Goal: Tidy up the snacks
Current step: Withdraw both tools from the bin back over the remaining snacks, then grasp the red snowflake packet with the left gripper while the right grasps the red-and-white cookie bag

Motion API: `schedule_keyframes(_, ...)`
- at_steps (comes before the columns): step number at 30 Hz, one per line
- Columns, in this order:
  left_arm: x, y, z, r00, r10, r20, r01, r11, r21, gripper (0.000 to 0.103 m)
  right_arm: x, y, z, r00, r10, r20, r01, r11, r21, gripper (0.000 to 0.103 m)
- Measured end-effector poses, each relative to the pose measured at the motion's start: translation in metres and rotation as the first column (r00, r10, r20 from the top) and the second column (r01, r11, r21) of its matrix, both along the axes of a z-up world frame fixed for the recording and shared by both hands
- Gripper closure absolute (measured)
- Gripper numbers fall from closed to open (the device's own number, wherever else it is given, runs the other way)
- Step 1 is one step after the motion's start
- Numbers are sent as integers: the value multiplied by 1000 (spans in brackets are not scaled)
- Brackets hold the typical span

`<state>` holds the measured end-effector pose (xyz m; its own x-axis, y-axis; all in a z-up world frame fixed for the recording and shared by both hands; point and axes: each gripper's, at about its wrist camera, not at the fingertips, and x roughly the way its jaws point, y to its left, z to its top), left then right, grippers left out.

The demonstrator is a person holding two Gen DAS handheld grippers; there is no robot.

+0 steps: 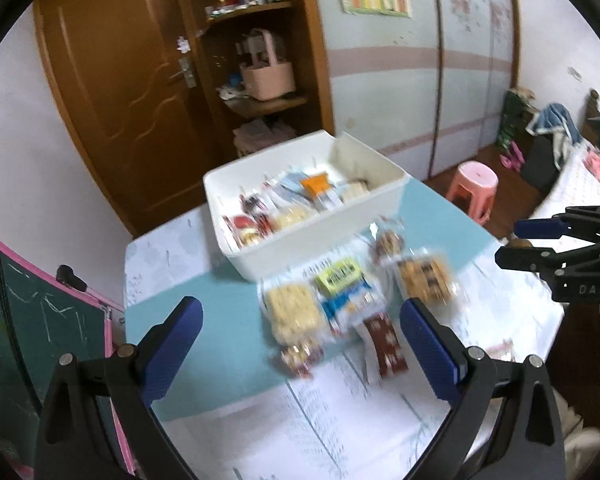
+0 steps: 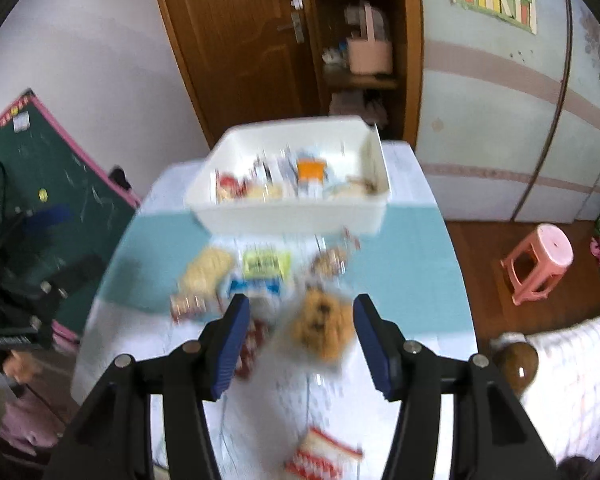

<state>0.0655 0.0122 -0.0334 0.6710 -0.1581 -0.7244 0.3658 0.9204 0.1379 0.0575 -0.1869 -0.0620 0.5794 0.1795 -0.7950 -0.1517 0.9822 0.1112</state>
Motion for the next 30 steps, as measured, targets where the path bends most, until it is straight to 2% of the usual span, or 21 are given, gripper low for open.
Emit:
schedule_keyframes(6,-36,-10,-38,997,-56,-57,56,998,-7,4,-41,-5,-48,991,-51,-127,52,999,0,49)
schedule_keyframes(10,-50,-20,-57,994,-70,-78,69,997,-27,4,-58,-14,-82,963,-107,-248,118,993,29,49)
schedule_keyframes(15,-54,-25,-76,992,-43,-122,33,996,-80,4,-68,-11,-115,921,-148,-359,168,986,23,49)
schedule_keyframes(22,-48,-15,-93,983,27,-183,-52,989,-136,4,-71,-3,-135,895,-169,-414,189,982,6,49)
schedule_keyframes(30,-39,-12,-107,976,89,-201,-115,986,-121,4,-65,9,-148,894,-161,-417,162,986,-32,49)
